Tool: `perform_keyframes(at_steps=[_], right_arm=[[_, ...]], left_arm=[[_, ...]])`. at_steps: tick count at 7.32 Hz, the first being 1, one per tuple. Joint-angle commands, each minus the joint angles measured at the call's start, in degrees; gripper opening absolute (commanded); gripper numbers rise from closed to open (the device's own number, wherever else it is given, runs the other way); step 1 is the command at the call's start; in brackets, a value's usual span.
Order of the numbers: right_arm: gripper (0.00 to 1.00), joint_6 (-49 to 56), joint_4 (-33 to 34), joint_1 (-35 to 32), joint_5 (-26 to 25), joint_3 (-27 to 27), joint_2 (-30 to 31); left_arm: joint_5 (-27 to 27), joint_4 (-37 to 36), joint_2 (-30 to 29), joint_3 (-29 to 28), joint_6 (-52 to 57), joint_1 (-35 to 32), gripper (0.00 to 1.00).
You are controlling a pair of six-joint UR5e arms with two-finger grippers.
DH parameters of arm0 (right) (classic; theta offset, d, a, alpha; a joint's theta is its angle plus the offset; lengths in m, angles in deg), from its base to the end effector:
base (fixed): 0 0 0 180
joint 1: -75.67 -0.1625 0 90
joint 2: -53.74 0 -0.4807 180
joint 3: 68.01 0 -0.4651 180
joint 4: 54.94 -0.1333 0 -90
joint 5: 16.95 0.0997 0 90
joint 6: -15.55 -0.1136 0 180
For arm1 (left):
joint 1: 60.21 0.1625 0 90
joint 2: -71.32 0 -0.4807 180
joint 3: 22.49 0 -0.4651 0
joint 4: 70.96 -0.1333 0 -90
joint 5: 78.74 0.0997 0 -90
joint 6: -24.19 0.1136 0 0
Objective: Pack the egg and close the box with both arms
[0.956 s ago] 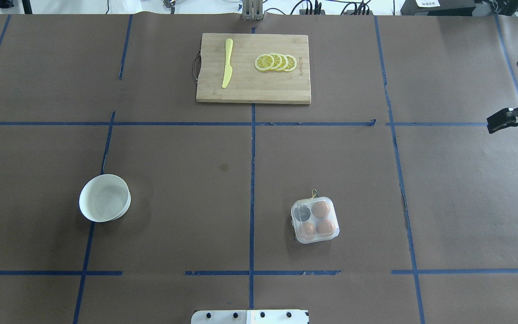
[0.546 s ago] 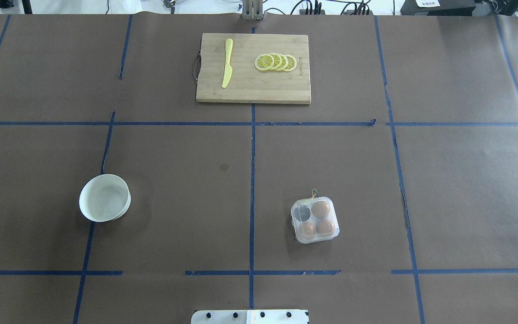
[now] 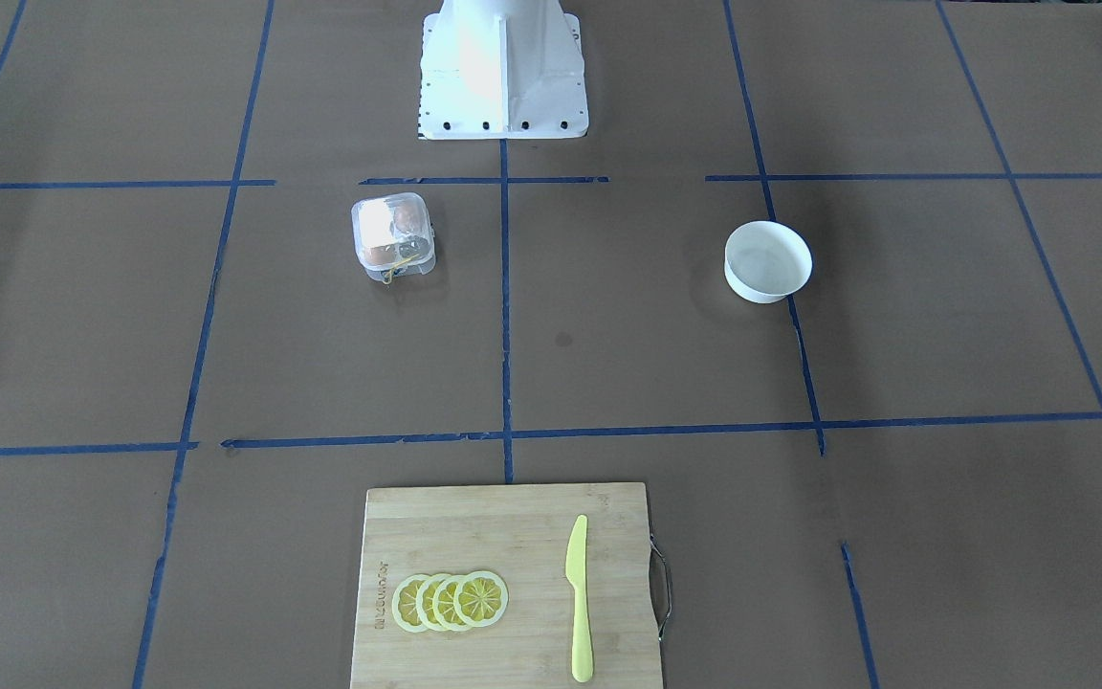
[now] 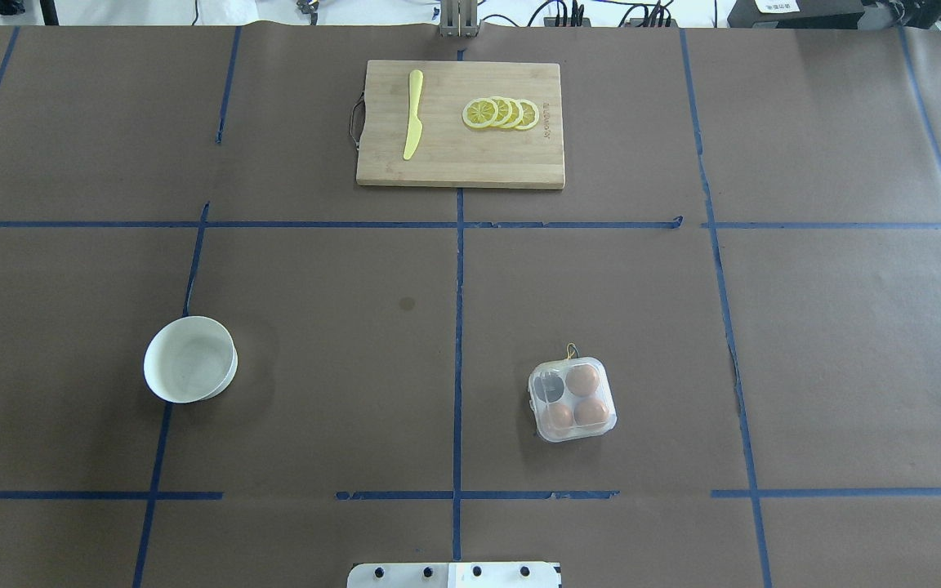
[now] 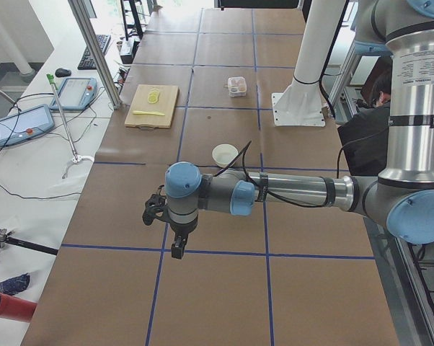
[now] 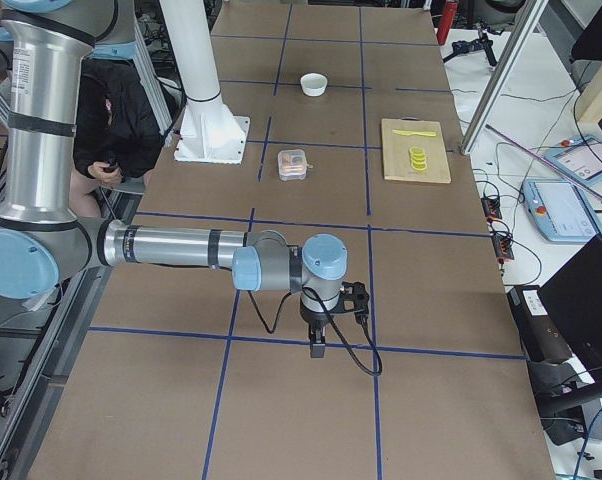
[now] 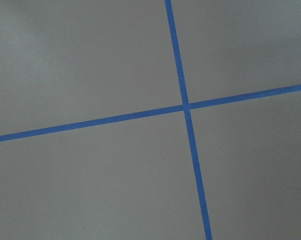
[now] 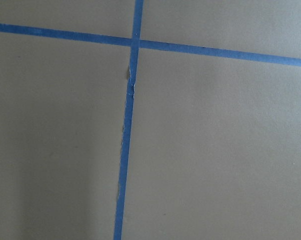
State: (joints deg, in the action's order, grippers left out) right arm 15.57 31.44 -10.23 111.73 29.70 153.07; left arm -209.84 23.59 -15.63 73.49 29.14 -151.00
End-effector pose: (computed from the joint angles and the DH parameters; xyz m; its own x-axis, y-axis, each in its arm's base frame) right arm 0.0271 -0.4929 0.7351 0.7771 -0.0779 0.6246 0.0717 0.9968 0.0351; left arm -0.0662 -0.5481 0.6906 0.7530 0.1604 -0.6381 -0.0515 0.9812 0.1859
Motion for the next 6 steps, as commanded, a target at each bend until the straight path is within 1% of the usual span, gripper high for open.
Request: perform_keyframes(at_steps=[1,2,6], right_arm=[[1.00,0.42,-0.60,-0.50,0.26,-0.33,0.26],[1.00,0.77,-0.43,-0.06,-1.05,-0.51,0.08],[1.00,0.33,-1.13,0.03,-0.19,-0.42,-0.18]], left_arm=[[-0.12,-0.06,0.02,0.00,-0.03,0.00,1.00],[-0.12,-0.06,0.02,0.00,-0.03,0.00,1.00],[-0.12,0.20,0.02,0.08,0.05,0.09,1.00]])
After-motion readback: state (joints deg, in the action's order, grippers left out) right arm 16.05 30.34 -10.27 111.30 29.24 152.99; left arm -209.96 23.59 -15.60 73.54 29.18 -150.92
